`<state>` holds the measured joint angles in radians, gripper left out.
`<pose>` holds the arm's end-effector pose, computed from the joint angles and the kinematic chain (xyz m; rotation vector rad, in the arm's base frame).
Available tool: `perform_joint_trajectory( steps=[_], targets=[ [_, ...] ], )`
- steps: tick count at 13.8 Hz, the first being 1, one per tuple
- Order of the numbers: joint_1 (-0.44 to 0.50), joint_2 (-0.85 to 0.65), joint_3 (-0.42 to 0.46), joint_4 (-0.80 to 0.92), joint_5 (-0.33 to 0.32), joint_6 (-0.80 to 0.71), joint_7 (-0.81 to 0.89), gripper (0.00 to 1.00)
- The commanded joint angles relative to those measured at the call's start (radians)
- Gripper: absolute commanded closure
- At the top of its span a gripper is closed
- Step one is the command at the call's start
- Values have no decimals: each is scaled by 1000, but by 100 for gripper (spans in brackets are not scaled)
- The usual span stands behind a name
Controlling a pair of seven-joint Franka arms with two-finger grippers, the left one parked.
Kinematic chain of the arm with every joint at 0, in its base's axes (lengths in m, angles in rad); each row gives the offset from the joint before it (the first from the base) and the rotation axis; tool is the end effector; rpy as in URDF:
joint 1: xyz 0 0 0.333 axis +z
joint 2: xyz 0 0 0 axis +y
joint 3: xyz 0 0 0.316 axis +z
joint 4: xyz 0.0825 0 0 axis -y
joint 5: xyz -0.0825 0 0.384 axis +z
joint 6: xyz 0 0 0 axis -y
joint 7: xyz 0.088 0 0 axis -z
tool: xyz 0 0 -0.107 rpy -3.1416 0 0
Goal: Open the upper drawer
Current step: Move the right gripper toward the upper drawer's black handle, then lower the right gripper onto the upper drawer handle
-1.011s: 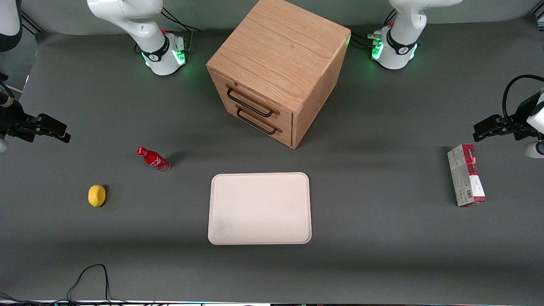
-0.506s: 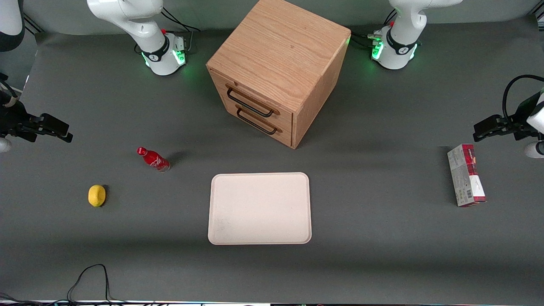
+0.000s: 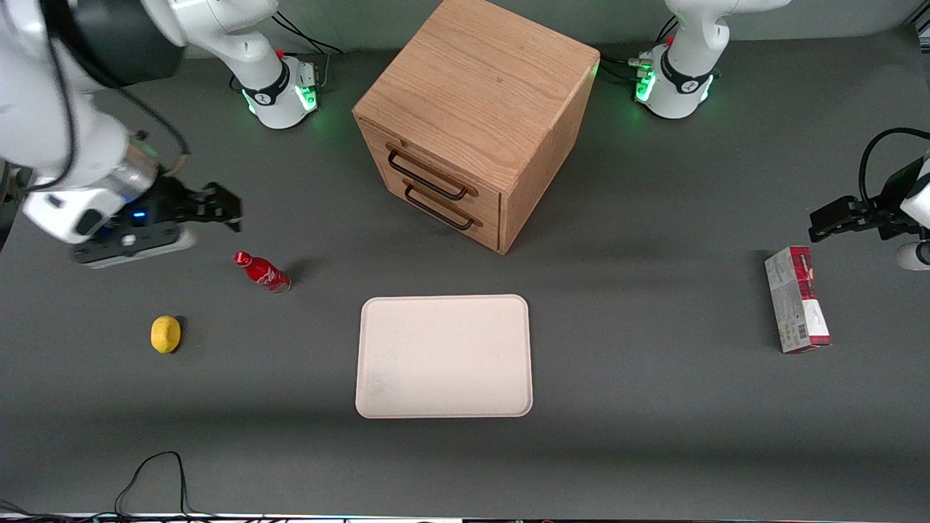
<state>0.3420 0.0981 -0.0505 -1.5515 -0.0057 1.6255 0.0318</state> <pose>0.5627 0.1697 0.5824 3.1006 0.4058 -0.0343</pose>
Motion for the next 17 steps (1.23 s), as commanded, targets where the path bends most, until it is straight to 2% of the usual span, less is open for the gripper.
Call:
perform_joint_trajectory(
  steps=[1, 4, 8, 10, 13, 17],
  targets=[
    [124, 32, -8, 25, -5, -9, 2, 0],
    [250, 66, -8, 27, -5, -4, -3, 0],
    [357, 100, -8, 24, -5, 25, -99, 0],
    [385, 109, -6, 21, 7, 56, -136, 0],
    [385, 109, -9, 10, 76, 96, -329, 0],
    [388, 106, -9, -15, 78, 97, -434, 0]
  ],
)
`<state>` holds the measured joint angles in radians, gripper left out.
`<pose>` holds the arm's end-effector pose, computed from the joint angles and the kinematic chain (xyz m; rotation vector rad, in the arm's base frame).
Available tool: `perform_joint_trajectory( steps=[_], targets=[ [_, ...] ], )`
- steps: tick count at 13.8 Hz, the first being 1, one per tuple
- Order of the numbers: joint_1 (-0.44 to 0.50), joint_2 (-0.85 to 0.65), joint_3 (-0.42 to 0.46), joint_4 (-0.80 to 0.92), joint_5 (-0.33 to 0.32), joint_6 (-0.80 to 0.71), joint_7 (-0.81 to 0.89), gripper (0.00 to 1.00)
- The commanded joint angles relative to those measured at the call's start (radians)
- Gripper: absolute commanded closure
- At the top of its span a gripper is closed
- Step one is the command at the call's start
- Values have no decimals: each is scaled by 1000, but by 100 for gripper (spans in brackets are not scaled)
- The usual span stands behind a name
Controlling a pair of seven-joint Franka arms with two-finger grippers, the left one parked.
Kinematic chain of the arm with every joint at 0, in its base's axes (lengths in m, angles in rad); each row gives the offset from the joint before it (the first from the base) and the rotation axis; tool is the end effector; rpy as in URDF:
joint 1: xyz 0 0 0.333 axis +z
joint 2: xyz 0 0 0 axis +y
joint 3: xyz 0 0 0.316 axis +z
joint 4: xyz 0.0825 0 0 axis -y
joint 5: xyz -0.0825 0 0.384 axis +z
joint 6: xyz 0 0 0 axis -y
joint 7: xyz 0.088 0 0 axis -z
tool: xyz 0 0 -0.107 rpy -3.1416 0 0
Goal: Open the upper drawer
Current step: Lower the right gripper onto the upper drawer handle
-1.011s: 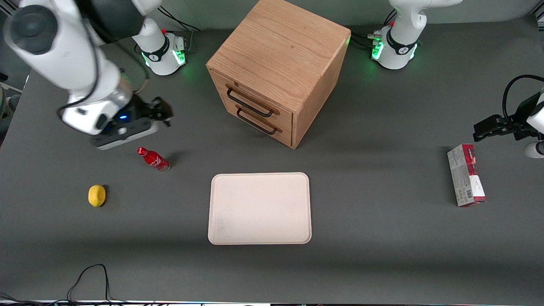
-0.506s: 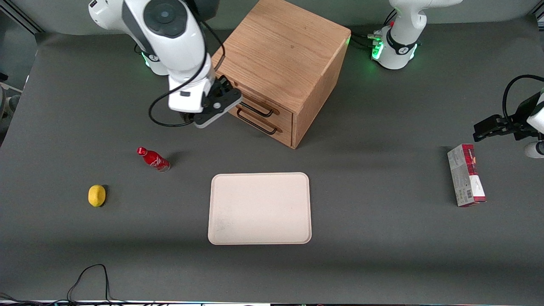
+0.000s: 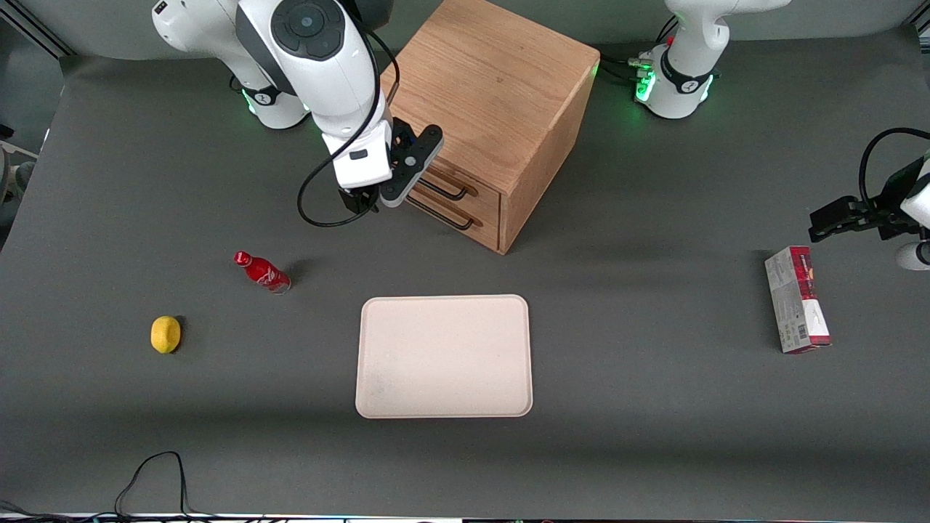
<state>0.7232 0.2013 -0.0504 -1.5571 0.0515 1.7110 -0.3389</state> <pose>0.4799 0.3918 0.5247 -2.7246 -1.4957 0.0827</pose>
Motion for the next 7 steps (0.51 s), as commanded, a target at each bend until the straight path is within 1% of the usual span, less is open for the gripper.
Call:
perform_joint_trajectory(
  steps=[1, 3, 5, 7],
  targets=[
    [5, 1, -9, -11, 21, 12, -63, 0],
    [5, 3, -8, -11, 34, 10, -66, 0],
    [5, 3, -9, -17, 83, 6, -86, 0],
    [4, 3, -11, -17, 119, -1, -88, 0]
  ],
)
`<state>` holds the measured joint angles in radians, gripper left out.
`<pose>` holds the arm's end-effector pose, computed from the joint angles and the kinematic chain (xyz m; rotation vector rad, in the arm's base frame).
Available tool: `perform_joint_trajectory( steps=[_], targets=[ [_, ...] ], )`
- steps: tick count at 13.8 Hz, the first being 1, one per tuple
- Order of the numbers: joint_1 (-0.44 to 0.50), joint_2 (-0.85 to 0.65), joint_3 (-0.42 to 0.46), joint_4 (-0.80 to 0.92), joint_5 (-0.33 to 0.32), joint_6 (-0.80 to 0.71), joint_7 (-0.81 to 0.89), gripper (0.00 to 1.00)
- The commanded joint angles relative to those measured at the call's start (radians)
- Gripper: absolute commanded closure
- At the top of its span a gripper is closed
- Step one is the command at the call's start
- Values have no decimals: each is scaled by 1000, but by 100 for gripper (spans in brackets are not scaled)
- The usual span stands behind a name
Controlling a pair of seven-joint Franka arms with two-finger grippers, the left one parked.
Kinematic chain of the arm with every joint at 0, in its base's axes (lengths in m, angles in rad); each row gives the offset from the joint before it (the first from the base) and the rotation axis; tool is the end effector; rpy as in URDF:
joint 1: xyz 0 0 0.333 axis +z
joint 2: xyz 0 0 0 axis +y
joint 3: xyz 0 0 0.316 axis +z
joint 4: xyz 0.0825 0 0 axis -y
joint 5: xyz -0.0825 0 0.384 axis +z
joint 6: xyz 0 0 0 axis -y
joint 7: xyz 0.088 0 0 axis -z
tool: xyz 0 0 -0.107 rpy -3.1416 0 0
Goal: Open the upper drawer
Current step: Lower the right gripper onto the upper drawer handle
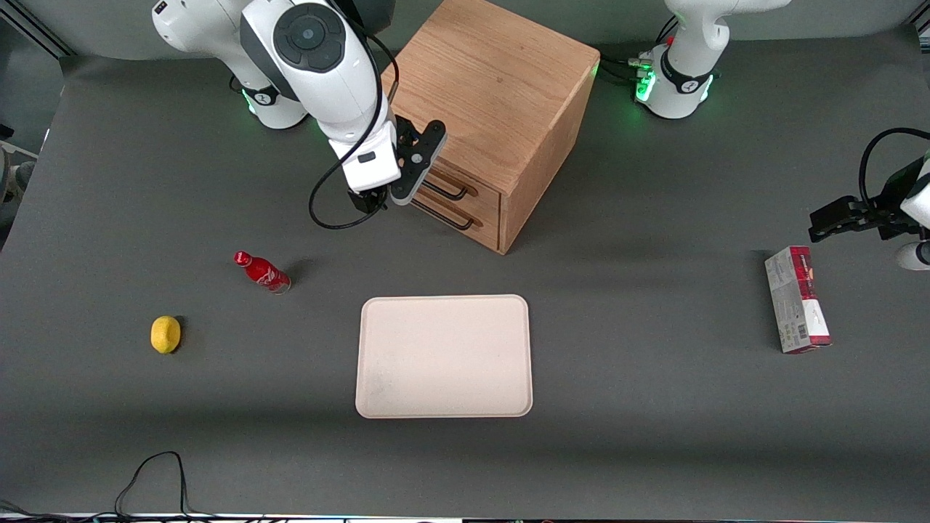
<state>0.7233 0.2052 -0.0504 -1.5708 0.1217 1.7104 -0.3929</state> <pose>0.4752 0.3965 0.5163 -2.6337 -1.5178 0.1215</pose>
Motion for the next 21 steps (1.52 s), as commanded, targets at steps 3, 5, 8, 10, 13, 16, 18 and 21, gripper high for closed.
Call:
perform_joint_trajectory(
  steps=[3, 5, 8, 10, 13, 16, 18, 21],
  targets=[
    [2, -1, -16, -8, 72, 0, -35, 0],
    [4, -1, -16, -44, 72, 32, -35, 0],
    [5, -10, -16, -119, 73, 96, -34, 0],
    [5, -10, -14, -138, 73, 112, -34, 0],
    [7, -7, -13, -172, 99, 147, -35, 0],
    [8, -6, -8, -195, 99, 169, -37, 0],
    [8, -3, -9, -199, 99, 181, -37, 0],
    [10, 3, -8, -221, 99, 213, -37, 0]
  ],
)
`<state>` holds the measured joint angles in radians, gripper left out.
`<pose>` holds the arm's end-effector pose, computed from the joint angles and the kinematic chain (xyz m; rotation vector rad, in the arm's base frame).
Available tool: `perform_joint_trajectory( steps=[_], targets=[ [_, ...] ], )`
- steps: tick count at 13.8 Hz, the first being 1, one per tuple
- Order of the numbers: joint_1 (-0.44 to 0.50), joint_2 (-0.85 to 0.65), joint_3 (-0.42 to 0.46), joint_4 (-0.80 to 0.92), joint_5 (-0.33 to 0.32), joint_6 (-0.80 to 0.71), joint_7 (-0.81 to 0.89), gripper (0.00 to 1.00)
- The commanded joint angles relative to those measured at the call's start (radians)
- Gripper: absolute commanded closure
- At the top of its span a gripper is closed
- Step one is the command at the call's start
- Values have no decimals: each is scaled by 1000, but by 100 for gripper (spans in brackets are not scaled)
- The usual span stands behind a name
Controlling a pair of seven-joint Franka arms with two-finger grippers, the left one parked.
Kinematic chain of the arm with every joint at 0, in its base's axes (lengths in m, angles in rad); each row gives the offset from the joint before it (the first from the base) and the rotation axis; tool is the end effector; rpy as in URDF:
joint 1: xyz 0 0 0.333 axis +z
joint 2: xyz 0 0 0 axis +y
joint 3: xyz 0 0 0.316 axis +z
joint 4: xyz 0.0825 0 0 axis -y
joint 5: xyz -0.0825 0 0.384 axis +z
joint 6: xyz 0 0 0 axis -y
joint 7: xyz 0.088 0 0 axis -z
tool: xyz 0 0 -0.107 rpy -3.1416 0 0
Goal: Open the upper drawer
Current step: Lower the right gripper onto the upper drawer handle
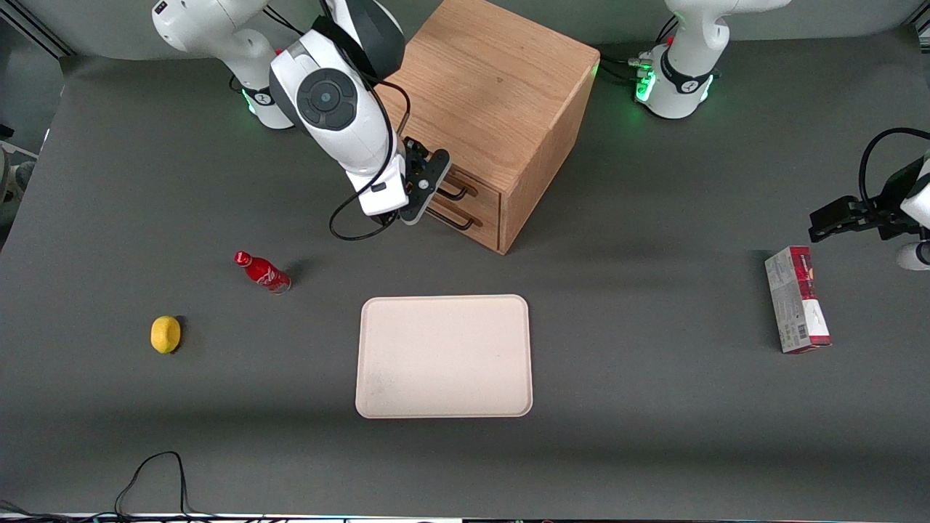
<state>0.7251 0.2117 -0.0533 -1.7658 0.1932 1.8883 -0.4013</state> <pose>0.4682 0.3929 0.4353 -2.6125 -1.4360 0.1650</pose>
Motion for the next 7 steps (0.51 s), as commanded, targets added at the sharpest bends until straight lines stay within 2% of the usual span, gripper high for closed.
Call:
perform_joint_trajectory(
  steps=[1, 7],
  targets=[
    [8, 1, -5, -34, 28, 49, -28, 0],
    [20, 31, -5, -40, 26, 87, -27, 0]
  ],
)
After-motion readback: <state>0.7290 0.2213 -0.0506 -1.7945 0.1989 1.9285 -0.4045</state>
